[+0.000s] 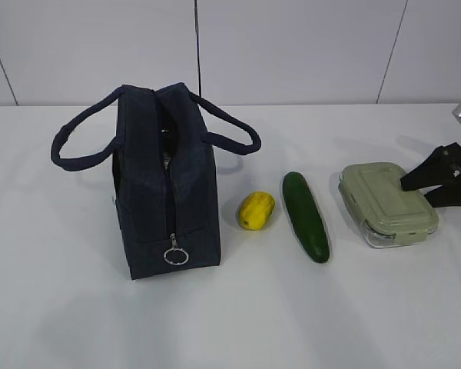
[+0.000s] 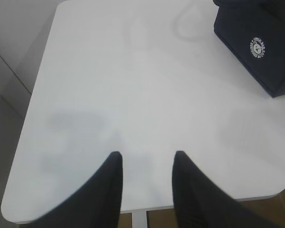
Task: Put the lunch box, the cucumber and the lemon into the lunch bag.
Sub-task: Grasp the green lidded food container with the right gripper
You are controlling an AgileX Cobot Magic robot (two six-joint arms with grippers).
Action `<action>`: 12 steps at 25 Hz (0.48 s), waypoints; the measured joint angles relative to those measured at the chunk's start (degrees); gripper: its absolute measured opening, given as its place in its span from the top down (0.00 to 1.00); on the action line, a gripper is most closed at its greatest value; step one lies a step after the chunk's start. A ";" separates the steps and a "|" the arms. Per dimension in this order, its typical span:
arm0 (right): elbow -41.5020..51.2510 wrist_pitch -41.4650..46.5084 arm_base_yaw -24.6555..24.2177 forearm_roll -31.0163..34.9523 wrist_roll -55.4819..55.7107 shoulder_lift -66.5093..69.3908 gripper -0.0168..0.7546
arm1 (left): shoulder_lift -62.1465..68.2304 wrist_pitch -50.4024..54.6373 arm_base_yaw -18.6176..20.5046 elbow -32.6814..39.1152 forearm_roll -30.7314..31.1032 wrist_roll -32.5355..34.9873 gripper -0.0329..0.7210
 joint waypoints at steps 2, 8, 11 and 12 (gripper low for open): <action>0.00 0.00 0.00 0.63 0.00 0.35 0.17 | 0.00 0.00 0.00 0.00 0.00 0.00 0.64; 0.00 0.00 0.00 1.59 -0.10 0.78 0.16 | 0.00 0.00 0.00 0.00 0.00 0.00 0.64; 0.00 0.00 0.00 1.86 -0.29 0.78 0.16 | 0.00 0.00 0.00 0.00 0.00 0.00 0.64; 0.00 0.00 0.00 2.12 -0.44 0.78 0.16 | 0.00 0.00 0.00 0.00 0.00 0.00 0.64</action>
